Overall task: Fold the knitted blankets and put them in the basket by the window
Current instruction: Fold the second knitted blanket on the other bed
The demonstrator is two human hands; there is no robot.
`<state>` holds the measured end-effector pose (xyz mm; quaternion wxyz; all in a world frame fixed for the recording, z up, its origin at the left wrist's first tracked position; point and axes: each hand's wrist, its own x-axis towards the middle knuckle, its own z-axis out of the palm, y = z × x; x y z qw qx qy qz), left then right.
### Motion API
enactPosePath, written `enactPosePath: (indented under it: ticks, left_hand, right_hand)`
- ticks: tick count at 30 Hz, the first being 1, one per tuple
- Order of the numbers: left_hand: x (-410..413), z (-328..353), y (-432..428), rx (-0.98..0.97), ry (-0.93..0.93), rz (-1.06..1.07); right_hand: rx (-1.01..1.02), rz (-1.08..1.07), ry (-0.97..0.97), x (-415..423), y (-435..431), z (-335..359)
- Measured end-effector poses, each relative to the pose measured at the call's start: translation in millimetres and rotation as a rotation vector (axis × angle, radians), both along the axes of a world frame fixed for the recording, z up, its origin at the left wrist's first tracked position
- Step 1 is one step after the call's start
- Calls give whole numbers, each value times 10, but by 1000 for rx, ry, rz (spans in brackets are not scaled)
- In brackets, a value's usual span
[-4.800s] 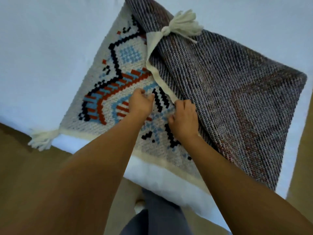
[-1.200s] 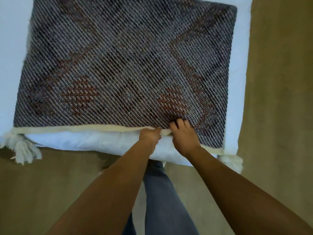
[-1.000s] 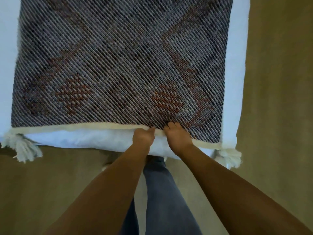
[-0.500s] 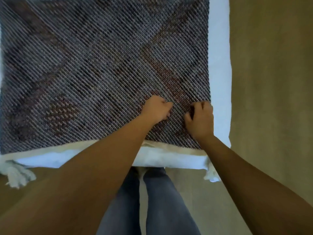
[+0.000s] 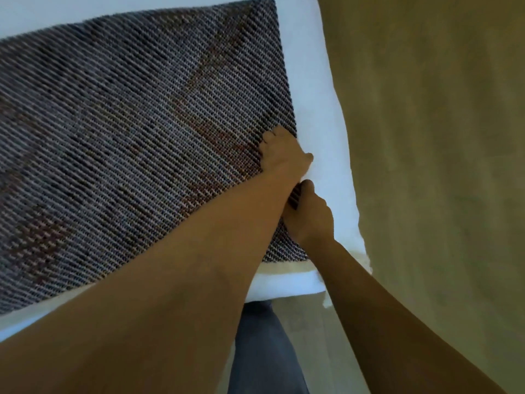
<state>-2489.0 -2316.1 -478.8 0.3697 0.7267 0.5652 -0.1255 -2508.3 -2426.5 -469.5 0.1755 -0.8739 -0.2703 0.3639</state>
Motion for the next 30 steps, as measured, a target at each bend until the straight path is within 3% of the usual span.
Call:
enactPosePath:
  ticks: [7,13,23,26,30]
  left_hand:
    - [-384,169,392,20,-184,220]
    - [-1254,390,847,93,-250,319]
    - [-3614,531,1894,180,-335,493]
    - [-4452,421,2212,197,-344,549]
    - [-5198,230,2452,204,-344,594]
  right_hand:
    - [86,127,-24,-508,162,177]
    - [51,480,-80,-1326,501,319]
    - [190,682,-95,-3425,1479,347]
    - [201,695,-139,-4121,1781,256]
    - [183,666,-53,-4874,2043,103]
